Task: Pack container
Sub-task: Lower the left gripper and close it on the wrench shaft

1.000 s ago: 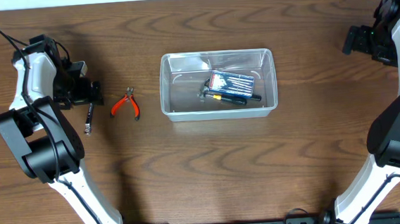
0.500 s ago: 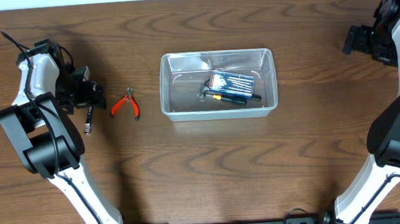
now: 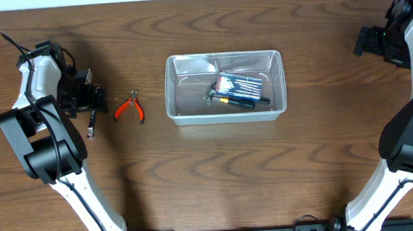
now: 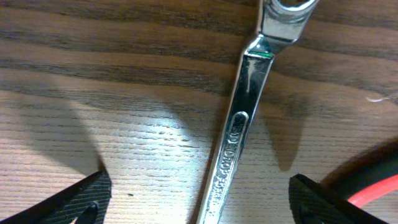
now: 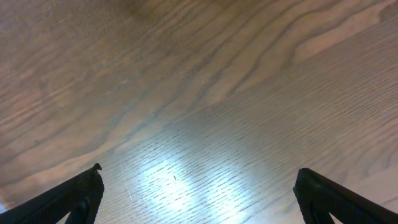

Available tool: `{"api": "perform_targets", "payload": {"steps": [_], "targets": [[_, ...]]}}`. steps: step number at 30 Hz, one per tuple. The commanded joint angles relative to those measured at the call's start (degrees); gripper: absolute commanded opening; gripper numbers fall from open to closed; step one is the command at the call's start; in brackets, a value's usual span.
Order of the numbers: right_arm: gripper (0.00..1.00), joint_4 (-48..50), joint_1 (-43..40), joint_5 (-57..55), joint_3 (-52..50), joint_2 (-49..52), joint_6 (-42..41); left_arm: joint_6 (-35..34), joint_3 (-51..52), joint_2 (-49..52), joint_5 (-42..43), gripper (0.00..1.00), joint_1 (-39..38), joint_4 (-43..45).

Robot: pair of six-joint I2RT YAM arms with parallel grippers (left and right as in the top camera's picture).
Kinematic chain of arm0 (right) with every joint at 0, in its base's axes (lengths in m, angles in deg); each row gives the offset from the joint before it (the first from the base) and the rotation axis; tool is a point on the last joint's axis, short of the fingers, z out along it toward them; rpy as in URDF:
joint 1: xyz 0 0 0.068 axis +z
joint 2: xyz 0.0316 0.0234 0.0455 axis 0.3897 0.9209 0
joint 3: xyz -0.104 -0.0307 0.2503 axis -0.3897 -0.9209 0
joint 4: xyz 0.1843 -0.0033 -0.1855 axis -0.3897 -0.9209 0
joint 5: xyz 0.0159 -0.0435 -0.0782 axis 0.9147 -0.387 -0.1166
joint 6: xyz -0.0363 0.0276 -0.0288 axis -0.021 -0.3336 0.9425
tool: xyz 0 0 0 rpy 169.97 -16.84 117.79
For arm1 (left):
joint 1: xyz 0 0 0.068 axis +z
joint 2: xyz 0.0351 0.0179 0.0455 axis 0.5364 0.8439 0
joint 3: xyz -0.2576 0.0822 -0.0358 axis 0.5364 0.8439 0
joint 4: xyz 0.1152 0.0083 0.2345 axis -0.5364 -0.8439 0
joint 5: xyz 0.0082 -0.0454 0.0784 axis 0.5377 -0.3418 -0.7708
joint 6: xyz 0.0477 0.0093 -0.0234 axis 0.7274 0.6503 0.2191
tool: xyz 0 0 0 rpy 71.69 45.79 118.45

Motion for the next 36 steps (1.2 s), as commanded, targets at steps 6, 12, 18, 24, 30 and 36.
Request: {"api": "perform_targets", "payload": {"steps": [6,12,18,24,30,36], "targets": [[0.99,0.1,-0.2,-0.2,-0.2,0.1,-0.8,-0.1,0.2,2.2,0.6,0.89,0.0,-0.2],[0.99,0.1,-0.2,-0.2,-0.2,0.1,-0.8,-0.1,0.2,2.2,-0.2,0.89,0.0,-0.4],[0.99,0.1,-0.2,-0.2,-0.2,0.1,-0.8,-0.1,0.2,2.2,-3.0,0.89,-0.6,-1.2],[0.99,0.1,-0.2,-0.2,-0.2,0.1,-0.8,-0.1,0.2,2.2,-3.0,0.89,-1.2,-1.2],[0.99,0.1,-0.2,-0.2,-0.2,0.1,-0.8,-0.8,0.2,2.2,-3.1,0.89,-1.5,-1.2],[0.99,0.1,-0.2,-0.2,-0.2,0.1,-0.8,-1.2,0.2,2.2,-3.0,0.88,-1.5,-1.3]]}}
